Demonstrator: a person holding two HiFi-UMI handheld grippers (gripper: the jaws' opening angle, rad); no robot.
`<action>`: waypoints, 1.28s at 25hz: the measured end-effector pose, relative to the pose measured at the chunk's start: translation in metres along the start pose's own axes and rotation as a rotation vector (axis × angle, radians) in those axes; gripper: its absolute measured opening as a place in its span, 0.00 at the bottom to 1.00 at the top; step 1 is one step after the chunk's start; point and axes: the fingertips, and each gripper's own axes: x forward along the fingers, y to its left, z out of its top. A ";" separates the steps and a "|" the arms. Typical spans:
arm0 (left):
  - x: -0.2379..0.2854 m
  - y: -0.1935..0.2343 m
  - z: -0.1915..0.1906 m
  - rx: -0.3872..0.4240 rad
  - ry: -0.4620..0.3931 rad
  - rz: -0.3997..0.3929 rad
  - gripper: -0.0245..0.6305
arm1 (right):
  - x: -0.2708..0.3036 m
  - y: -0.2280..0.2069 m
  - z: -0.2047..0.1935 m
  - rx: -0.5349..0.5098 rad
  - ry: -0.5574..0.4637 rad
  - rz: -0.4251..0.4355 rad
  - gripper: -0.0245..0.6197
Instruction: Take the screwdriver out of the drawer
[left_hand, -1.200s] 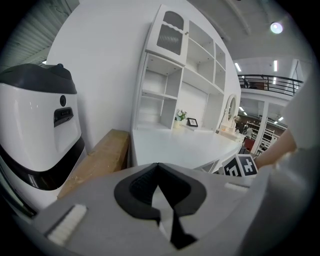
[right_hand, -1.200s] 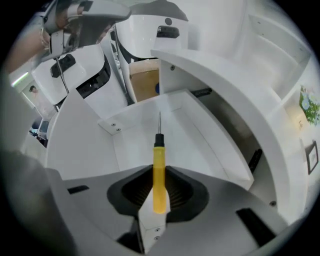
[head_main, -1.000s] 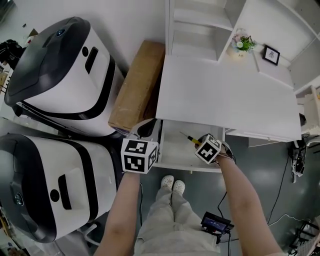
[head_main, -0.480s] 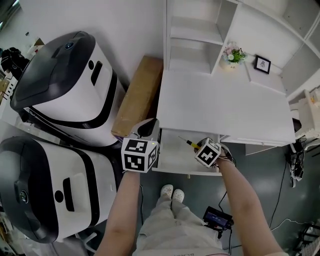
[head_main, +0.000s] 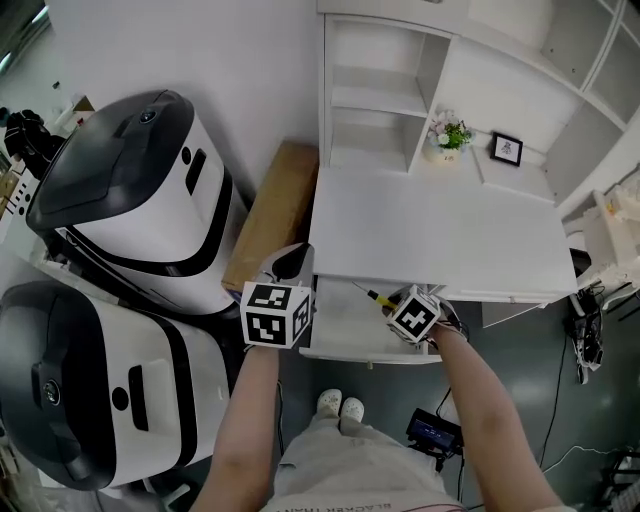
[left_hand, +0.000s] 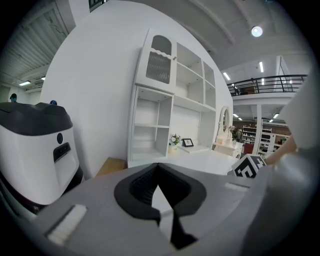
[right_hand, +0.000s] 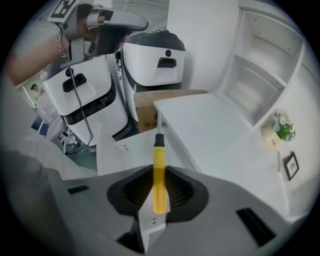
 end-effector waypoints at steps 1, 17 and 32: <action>-0.001 -0.001 0.003 0.005 -0.006 0.000 0.04 | -0.005 -0.001 0.001 0.016 -0.009 -0.006 0.17; -0.021 -0.023 0.058 0.078 -0.121 0.008 0.04 | -0.086 -0.022 0.026 0.075 -0.193 -0.117 0.17; -0.045 -0.045 0.127 0.182 -0.319 0.034 0.04 | -0.183 -0.051 0.050 0.159 -0.438 -0.317 0.17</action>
